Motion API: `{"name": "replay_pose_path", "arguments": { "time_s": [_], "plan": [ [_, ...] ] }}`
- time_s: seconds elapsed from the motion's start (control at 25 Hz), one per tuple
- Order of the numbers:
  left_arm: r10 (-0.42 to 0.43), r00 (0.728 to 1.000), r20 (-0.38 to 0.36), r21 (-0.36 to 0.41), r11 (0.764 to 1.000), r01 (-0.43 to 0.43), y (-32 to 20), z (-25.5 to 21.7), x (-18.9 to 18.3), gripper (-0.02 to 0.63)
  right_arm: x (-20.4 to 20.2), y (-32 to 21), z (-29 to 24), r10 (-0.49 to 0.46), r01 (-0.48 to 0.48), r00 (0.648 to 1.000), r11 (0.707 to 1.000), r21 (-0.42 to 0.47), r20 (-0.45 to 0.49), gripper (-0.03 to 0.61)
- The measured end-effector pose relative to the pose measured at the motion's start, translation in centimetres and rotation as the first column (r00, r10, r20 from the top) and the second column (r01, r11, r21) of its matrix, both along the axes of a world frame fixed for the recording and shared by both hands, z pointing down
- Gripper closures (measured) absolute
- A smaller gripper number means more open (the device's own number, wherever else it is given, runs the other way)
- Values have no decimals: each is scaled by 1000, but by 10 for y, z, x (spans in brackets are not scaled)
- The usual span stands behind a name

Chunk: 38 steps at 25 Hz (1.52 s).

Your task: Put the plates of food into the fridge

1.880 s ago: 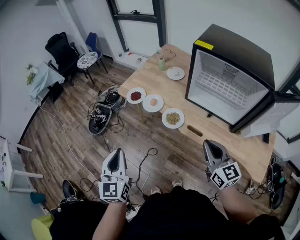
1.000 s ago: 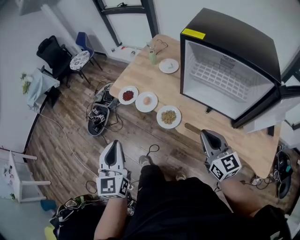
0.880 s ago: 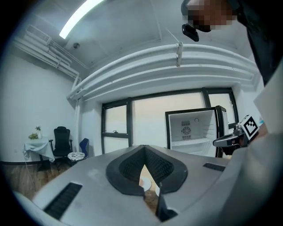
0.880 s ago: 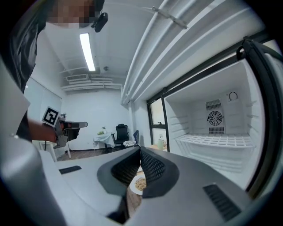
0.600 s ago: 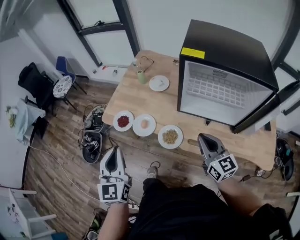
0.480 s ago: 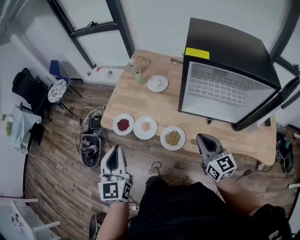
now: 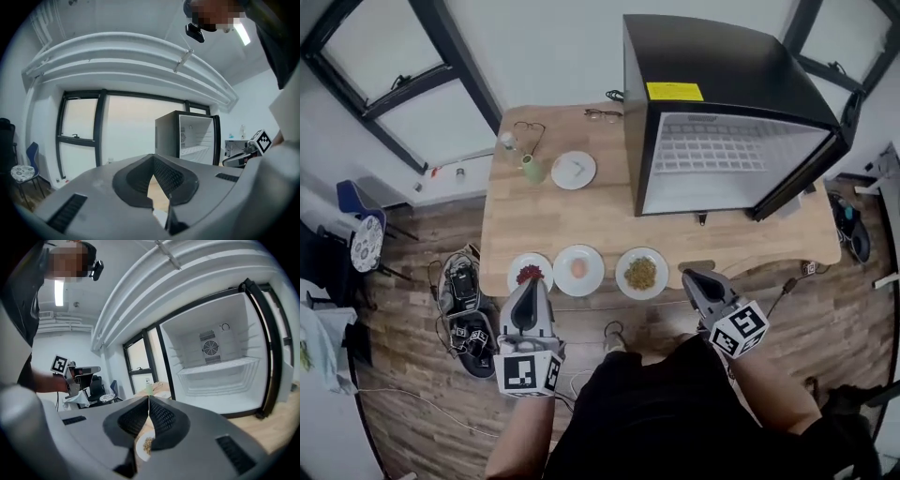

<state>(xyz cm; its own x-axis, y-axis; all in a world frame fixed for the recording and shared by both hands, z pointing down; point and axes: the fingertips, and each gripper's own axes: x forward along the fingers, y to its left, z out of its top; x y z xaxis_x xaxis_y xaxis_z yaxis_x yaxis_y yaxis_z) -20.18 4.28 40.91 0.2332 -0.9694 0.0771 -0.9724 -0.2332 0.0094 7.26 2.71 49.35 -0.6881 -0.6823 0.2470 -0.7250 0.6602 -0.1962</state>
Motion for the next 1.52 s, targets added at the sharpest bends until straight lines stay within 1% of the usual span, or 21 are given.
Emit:
{"name": "replay_pose_path", "arguments": {
  "time_s": [0.08, 0.2, 0.24, 0.32, 0.4, 0.44, 0.52, 0.6, 0.68, 0.76, 0.8, 0.88, 1.0, 1.2, 1.28, 1.36, 1.44, 1.52],
  "plan": [
    [66, 998, 5, 12, 998, -66, -9, -2, 6, 611, 8, 4, 15, 77, -78, 997, 996, -33, -17, 557],
    [144, 990, 1, 19, 989, -144, -21, -2, 15, 611, 17, 12, 38, 195, -197, 980, 975, -104, -29, 557],
    [168, 986, -7, 15, 986, -167, -24, -1, 19, 611, 20, 17, 47, 231, -232, 973, 962, -141, -28, 557],
    [208, 977, -41, 8, 978, -208, -30, -2, 28, 611, 26, 26, 63, 304, -297, 953, 928, -225, -6, 557],
    [250, 966, -70, 13, 968, -250, -35, -6, 36, 611, 29, 34, 73, 352, -329, 936, 901, -281, 31, 557],
    [271, 960, -67, 16, 963, -271, -37, -5, 41, 611, 27, 38, 77, 358, -331, 933, 897, -291, 44, 557],
    [300, 953, -40, 11, 954, -300, -44, 1, 49, 611, 22, 42, 84, 350, -319, 935, 901, -295, 59, 557],
    [301, 953, -16, 2, 954, -301, -51, 9, 55, 611, 17, 45, 94, 348, -307, 934, 899, -313, 83, 555],
    [298, 955, 3, 7, 954, -298, -52, 7, 61, 611, 16, 46, 108, 380, -315, 917, 878, -360, 124, 554],
    [318, 947, 37, 13, 948, -319, -51, 5, 70, 611, 16, 44, 124, 420, -326, 893, 852, -410, 163, 554],
    [331, 942, 54, 10, 943, -332, -50, 6, 74, 611, 15, 42, 131, 430, -325, 886, 843, -429, 173, 554],
    [342, 937, 75, -9, 939, -343, -51, 15, 77, 611, 11, 38, 147, 430, -310, 884, 832, -460, 182, 546],
    [321, 944, 73, -44, 947, -319, -54, 30, 71, 611, 2, 32, 171, 417, -261, 885, 812, -522, 207, 462],
    [305, 950, 62, -79, 951, -300, -50, 45, 62, 610, -10, 29, 204, 427, -213, 873, 766, -606, 233, 423],
    [298, 954, 45, -100, 951, -292, -49, 49, 59, 611, -15, 27, 214, 438, -191, 862, 747, -637, 256, 380],
    [288, 957, 40, -108, 953, -282, -49, 49, 55, 611, -20, 25, 222, 450, -172, 851, 727, -665, 272, 376],
    [277, 960, 45, -107, 957, -271, -49, 48, 51, 611, -25, 24, 229, 454, -160, 847, 712, -684, 275, 376],
    [268, 962, 52, -103, 960, -262, -49, 44, 48, 611, -26, 22, 238, 479, -168, 836, 689, -705, 269, 377]
  ]
}}
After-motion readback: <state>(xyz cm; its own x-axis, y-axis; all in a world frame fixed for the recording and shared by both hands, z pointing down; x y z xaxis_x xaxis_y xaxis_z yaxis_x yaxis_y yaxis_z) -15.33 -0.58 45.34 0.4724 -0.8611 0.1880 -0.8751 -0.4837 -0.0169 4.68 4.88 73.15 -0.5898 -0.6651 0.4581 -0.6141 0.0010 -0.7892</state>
